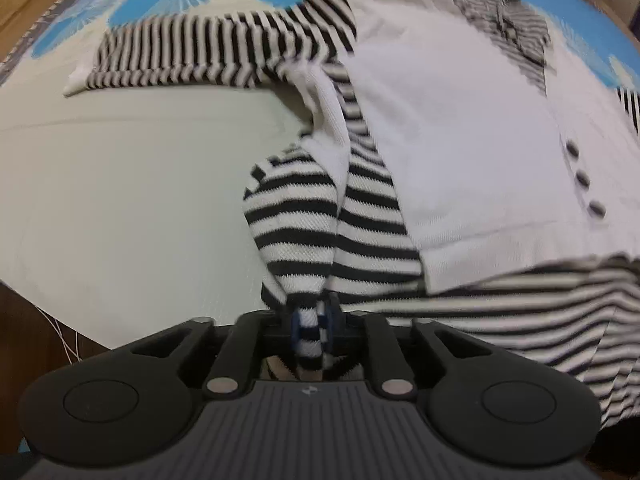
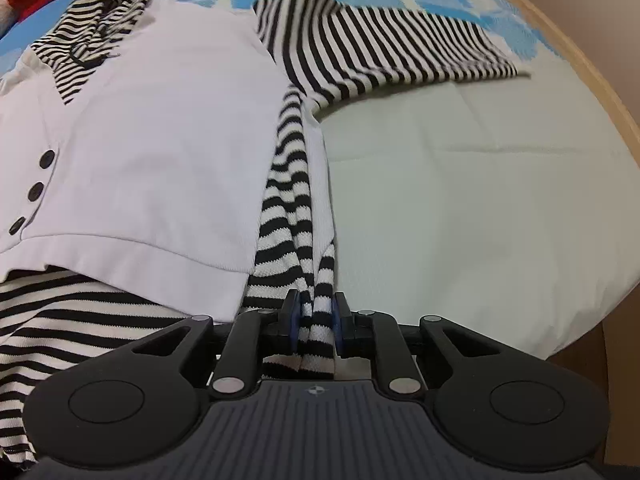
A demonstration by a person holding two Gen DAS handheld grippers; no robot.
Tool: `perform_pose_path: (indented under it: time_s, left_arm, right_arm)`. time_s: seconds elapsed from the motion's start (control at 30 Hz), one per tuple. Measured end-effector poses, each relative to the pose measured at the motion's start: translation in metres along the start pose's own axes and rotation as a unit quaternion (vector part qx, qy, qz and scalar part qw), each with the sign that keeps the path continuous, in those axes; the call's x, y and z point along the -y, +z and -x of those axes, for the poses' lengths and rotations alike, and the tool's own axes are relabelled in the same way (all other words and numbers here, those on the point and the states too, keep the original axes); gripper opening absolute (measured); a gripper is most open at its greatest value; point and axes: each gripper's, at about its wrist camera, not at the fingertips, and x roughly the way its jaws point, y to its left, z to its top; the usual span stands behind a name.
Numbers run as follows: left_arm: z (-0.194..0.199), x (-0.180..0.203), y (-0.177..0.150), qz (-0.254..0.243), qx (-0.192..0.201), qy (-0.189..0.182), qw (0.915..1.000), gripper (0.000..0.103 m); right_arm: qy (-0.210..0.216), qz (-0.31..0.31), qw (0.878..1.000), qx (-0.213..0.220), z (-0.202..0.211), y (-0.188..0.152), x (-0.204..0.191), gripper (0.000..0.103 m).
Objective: Fold small clothes
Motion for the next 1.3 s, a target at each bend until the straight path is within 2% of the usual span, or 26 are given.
perform_pose_path:
  time_s: [0.07,0.13,0.17,0.2,0.23,0.27,0.33,0.37,0.43,0.5,0.57,0.67,0.77,0.83,0.97,1.03,1.1,1.2,1.3]
  left_arm:
    - [0.019,0.005,0.003,-0.005,0.050,-0.005,0.9987,0.023]
    - [0.034,0.012,0.003,-0.022,0.093,-0.024,0.9952,0.026]
    - [0.037,0.016,0.002,-0.030,0.102,-0.042,0.9934,0.026]
    - [0.037,0.020,0.002,-0.038,0.101,-0.059,0.9925,0.029]
    - [0.030,0.025,0.002,-0.052,0.085,-0.060,0.9932,0.031]
    - [0.019,0.029,0.000,-0.071,0.056,-0.042,0.9950,0.031]
    - [-0.006,0.030,-0.006,-0.088,-0.015,0.011,0.9960,0.032]
    - [-0.006,0.026,-0.007,-0.079,-0.015,0.016,0.9967,0.038]
    - [0.010,0.023,-0.003,-0.072,0.021,0.005,0.9972,0.038]
    - [0.023,0.021,0.000,-0.064,0.054,-0.019,0.9963,0.043]
    - [0.020,0.022,0.003,-0.060,0.050,-0.029,0.9965,0.046]
    - [0.012,0.018,0.003,-0.056,0.027,-0.019,0.9979,0.046]
    - [0.026,0.021,0.001,-0.058,0.072,-0.030,0.9953,0.046]
    - [0.035,0.020,0.001,-0.063,0.103,-0.028,0.9924,0.049]
    - [0.041,0.015,0.007,-0.048,0.135,-0.031,0.9892,0.052]
    - [0.047,0.014,0.012,-0.044,0.169,-0.023,0.9843,0.061]
    - [0.059,0.014,0.016,-0.041,0.212,-0.006,0.9764,0.080]
    - [0.070,0.011,0.028,-0.035,0.251,0.008,0.9673,0.082]
    - [0.076,0.002,0.061,-0.027,0.276,0.024,0.9605,0.082]
  right_arm:
    - [-0.004,-0.008,0.999,0.041,0.015,0.002,-0.001,0.022]
    - [0.002,-0.003,0.995,0.100,0.036,0.003,-0.003,0.038]
    - [0.011,0.004,0.992,0.126,0.044,0.003,-0.006,0.042]
    - [0.022,0.007,0.991,0.134,0.046,0.003,-0.009,0.051]
    - [0.036,0.014,0.992,0.123,0.042,0.003,-0.013,0.056]
    - [0.043,0.025,0.995,0.087,0.030,0.002,-0.018,0.056]
    - [0.022,0.050,0.998,-0.001,0.001,-0.004,-0.027,0.057]
    - [0.006,0.052,0.998,-0.023,-0.008,-0.008,-0.028,0.062]
    - [0.001,0.038,0.999,-0.006,-0.001,-0.007,-0.029,0.061]
    - [0.008,0.043,0.999,0.028,0.012,-0.004,-0.032,0.061]
    - [0.019,0.051,0.997,0.048,0.020,-0.004,-0.037,0.062]
    - [0.005,0.065,0.997,0.038,0.015,-0.005,-0.045,0.061]
    - [0.002,0.059,0.997,0.056,0.020,-0.003,-0.047,0.060]
    - [0.010,0.051,0.995,0.088,0.030,-0.001,-0.047,0.060]
    - [0.037,0.029,0.985,0.166,0.054,0.005,-0.049,0.061]
    - [0.055,0.015,0.978,0.200,0.065,0.008,-0.049,0.062]
    - [0.064,0.014,0.971,0.230,0.072,0.011,-0.052,0.062]
    - [0.061,0.017,0.969,0.240,0.071,0.016,-0.056,0.063]
    - [0.062,0.010,0.972,0.226,0.066,0.018,-0.056,0.063]
